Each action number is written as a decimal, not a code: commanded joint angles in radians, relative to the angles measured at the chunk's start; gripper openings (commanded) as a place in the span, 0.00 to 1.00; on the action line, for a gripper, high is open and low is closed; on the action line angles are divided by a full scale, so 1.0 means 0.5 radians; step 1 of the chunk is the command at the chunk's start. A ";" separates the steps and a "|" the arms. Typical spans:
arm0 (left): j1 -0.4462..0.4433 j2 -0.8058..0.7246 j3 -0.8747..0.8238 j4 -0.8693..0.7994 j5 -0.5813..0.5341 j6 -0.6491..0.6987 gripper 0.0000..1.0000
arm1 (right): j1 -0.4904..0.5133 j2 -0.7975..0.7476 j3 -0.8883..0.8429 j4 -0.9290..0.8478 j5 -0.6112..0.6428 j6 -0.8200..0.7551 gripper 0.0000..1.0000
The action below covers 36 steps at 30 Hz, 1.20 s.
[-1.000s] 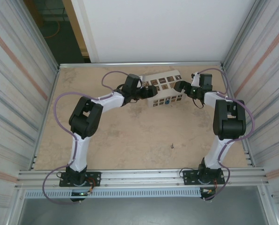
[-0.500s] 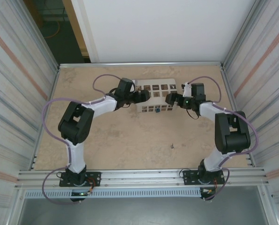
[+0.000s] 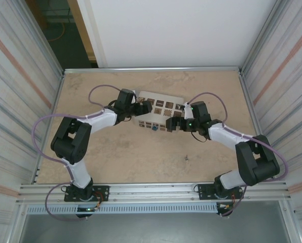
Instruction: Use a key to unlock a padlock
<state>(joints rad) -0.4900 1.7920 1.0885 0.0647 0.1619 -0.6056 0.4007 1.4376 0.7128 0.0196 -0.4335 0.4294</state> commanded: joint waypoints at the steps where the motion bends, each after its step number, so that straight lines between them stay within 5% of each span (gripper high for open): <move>1: -0.010 -0.098 -0.004 0.129 0.141 0.013 0.97 | 0.120 -0.084 -0.036 0.053 0.039 0.108 0.99; 17: 0.181 -0.546 -0.241 -0.027 0.108 0.155 0.99 | 0.113 -0.429 0.057 -0.693 0.743 0.083 0.99; 29: 0.033 -1.418 -0.822 -0.212 0.105 0.136 0.97 | 0.131 -1.102 -0.186 -1.217 0.528 0.231 0.76; 36: -0.111 -1.643 -1.013 -0.271 0.085 0.025 0.92 | 0.129 -1.277 -0.433 -1.223 0.395 0.435 0.65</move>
<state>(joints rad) -0.5350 1.0004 0.6064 -0.0429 0.2157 -0.5644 0.4599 0.8188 0.5270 -0.5568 -0.1902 0.5785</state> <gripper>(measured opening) 0.928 0.667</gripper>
